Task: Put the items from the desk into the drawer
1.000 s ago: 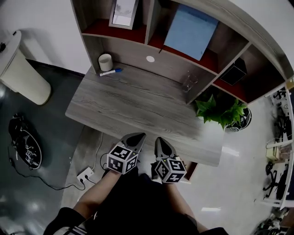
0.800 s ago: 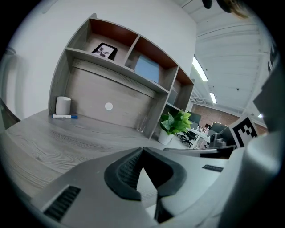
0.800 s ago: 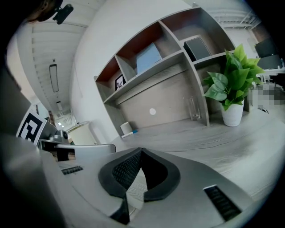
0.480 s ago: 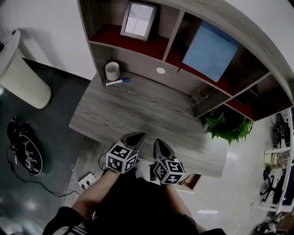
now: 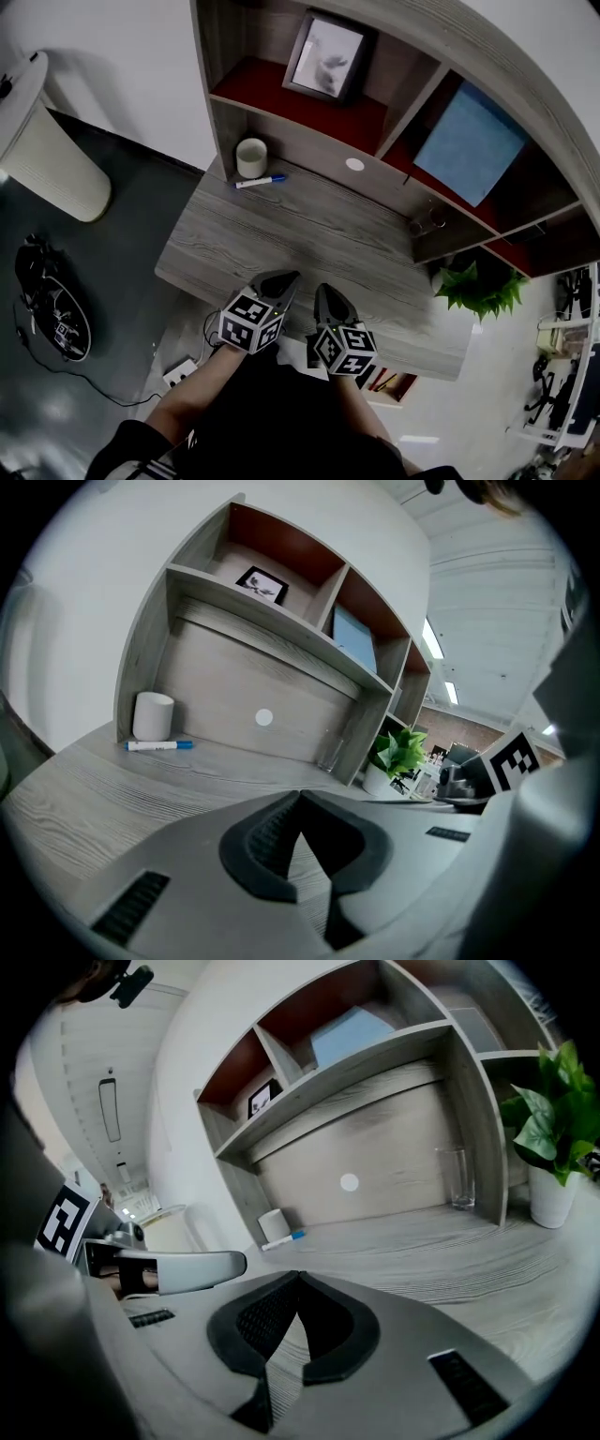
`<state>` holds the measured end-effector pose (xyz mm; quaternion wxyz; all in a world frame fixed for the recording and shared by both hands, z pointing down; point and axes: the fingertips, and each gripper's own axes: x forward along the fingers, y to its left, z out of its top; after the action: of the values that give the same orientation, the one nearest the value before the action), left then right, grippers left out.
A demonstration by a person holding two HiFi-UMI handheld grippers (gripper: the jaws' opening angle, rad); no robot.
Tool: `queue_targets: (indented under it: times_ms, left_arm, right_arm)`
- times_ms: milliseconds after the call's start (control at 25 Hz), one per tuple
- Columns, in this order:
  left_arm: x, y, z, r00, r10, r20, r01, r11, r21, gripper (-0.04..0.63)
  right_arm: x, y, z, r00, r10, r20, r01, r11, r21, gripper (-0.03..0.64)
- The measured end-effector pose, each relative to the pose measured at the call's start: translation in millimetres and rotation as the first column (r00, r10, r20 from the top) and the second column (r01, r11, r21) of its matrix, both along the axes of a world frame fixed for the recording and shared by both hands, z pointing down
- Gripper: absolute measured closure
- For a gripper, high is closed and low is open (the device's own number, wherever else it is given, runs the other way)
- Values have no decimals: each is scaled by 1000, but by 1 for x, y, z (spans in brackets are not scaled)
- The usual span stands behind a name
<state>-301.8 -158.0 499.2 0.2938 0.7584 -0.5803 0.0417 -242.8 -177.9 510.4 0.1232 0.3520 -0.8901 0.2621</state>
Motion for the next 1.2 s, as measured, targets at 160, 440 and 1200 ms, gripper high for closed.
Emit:
queue_targets:
  times_ms: [160,440,1200]
  left_arm:
    - [-24,-1,1,1000,-10,-3,10,1000,0,580]
    - [-66,4,6,998,-62,-15,62,998,2,580]
    - [-114,-14,6,978,-207,-9,208,978,19,580]
  right_arm:
    - [-30,-2,3,999,-37,-13,37,999,-2,626]
    - [-73,-7,4,995,-102,-15,102,995,17,626]
    - [-170,-85,1,758,-570,-318,630,766,129,620]
